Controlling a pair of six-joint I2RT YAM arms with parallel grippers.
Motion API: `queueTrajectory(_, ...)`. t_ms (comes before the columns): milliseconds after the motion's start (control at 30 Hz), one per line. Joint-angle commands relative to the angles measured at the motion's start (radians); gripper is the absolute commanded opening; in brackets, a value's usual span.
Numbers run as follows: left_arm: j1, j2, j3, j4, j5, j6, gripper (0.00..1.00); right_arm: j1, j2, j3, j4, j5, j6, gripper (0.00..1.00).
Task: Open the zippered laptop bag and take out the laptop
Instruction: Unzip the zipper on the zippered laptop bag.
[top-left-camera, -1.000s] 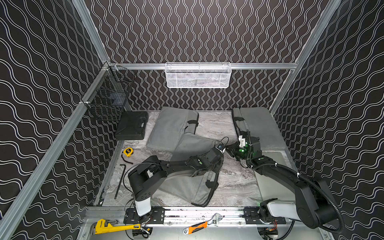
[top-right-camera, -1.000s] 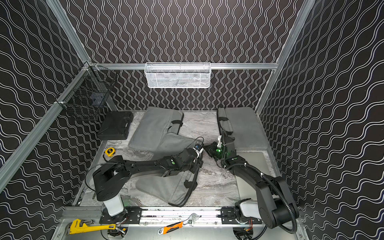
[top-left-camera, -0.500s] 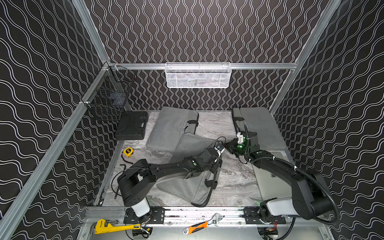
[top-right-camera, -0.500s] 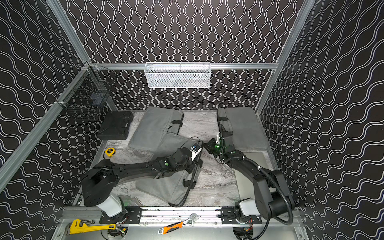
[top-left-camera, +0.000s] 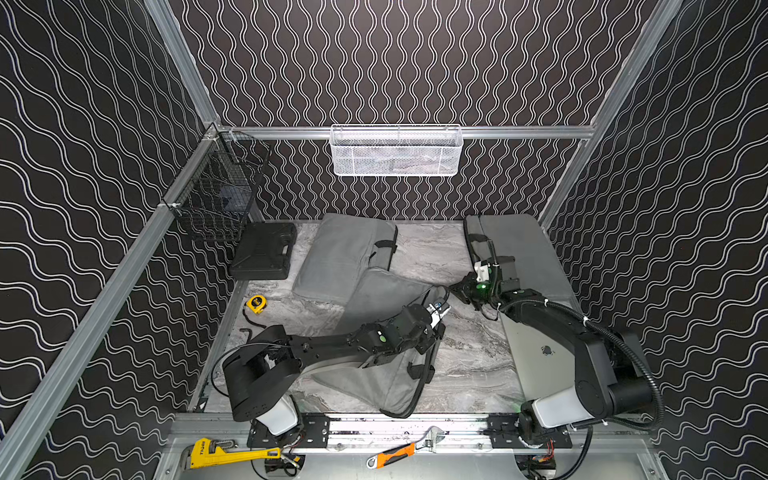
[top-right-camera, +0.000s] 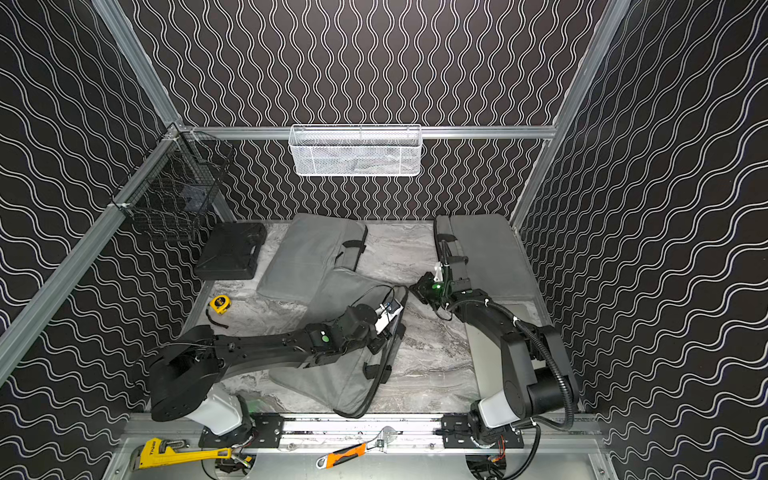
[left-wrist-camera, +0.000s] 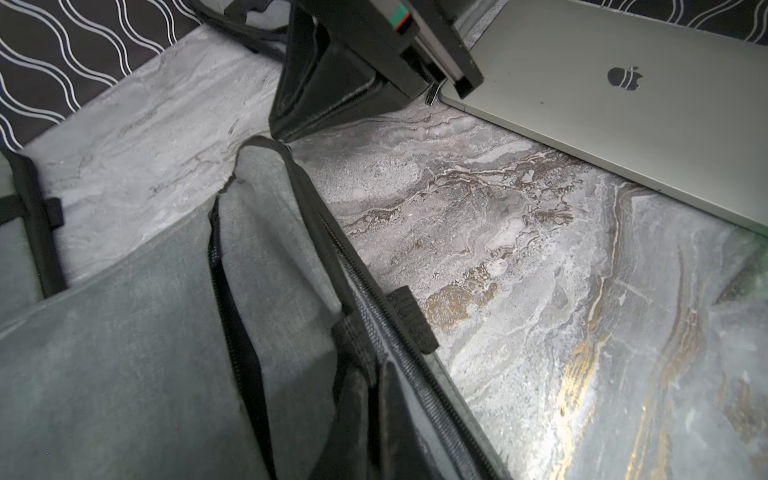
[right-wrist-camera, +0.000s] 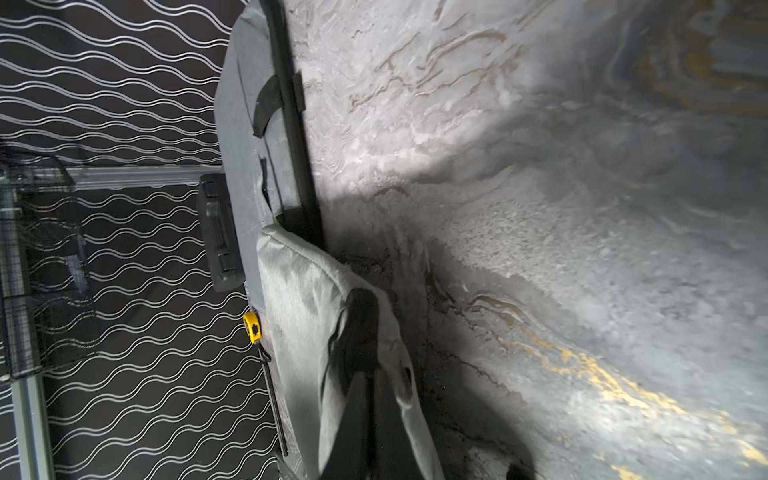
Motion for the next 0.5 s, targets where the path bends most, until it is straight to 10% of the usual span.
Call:
queueTrajectory(0, -0.016, -0.014, -0.018, -0.089, 0.111, 0.061, 0.0, -0.025, -0.006, 0.005, 0.172, 0.151, -0.017, 0.0)
queueTrajectory(467, -0.017, 0.005, -0.044, -0.097, 0.117, 0.156, 0.0, -0.034, -0.018, -0.029, 0.253, 0.103, 0.018, 0.0)
